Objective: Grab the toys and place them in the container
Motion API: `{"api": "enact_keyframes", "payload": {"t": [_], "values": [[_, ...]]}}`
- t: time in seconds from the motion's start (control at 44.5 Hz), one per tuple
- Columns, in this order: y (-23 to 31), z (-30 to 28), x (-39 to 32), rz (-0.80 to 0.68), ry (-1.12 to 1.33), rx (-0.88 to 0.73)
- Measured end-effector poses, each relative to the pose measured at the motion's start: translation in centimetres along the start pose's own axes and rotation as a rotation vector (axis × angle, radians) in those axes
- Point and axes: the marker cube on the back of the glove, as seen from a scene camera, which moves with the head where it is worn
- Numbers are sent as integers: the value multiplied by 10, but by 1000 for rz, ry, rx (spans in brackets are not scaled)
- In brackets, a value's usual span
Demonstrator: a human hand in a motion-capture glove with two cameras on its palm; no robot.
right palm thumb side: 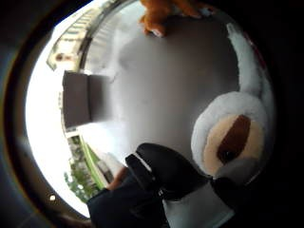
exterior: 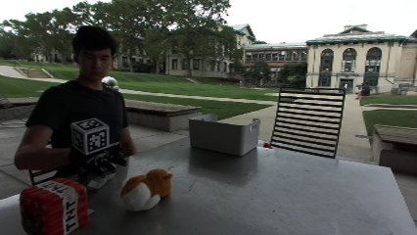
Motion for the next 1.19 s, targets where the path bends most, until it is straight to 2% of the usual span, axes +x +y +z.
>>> {"api": "enact_keyframes", "payload": {"t": [0.27, 0.494, 0.787, 0.944, 1.191], "values": [[23, 20, 23, 43, 42, -93], [43, 16, 22, 90, 69, -12], [28, 8, 27, 111, -10, 79], [28, -33, -2, 72, -65, 126], [-29, -139, -74, -36, -2, 226]]}}
